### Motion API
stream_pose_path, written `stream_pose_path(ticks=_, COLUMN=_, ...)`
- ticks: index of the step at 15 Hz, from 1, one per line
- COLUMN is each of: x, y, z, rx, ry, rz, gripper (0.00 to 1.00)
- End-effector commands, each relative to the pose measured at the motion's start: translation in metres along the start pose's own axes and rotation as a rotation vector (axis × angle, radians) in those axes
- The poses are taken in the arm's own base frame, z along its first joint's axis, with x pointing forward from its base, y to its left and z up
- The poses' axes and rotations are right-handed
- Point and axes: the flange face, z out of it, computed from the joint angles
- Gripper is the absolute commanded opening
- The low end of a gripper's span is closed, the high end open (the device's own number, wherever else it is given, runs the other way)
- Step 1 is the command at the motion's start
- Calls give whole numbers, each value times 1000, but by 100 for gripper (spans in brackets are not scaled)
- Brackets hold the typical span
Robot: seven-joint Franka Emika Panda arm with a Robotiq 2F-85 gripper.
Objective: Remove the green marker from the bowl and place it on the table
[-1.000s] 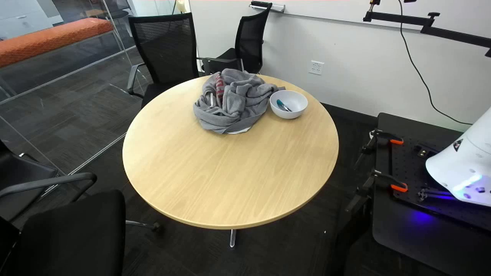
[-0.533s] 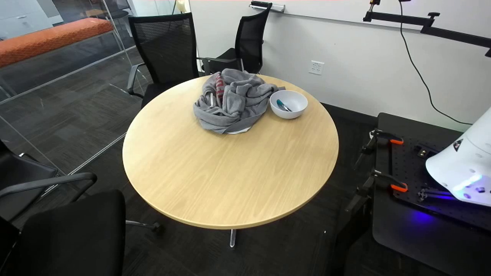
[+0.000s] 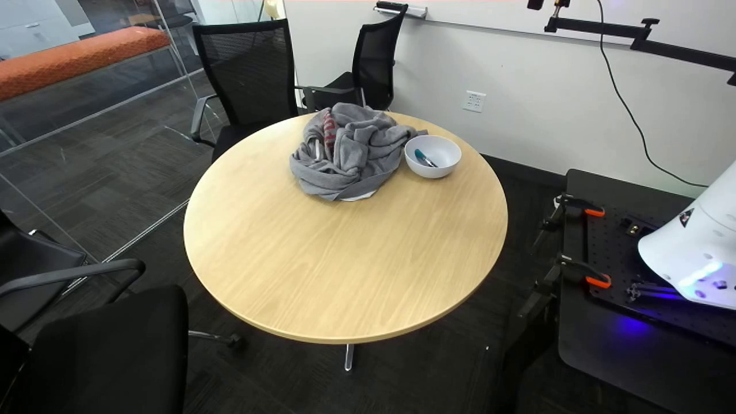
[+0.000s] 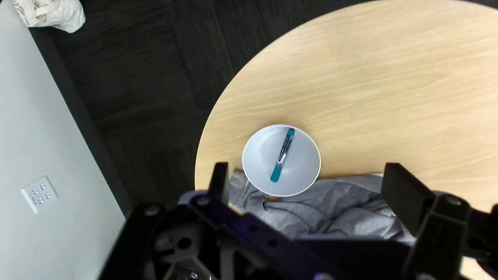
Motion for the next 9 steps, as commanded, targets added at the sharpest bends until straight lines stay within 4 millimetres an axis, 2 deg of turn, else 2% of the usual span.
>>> stream_pose_path(ticks=1, x=37, y=11, z=19, rx=15, ry=50, rz=96, gripper=100)
stream_pose_path(ticks=5, x=76, y=23, z=53, rx=54, ry=121, rz=107, gripper=100)
stream_pose_path(ticks=9, x=109, y=20, z=91, rx=69, ry=220, rz=102, gripper=100)
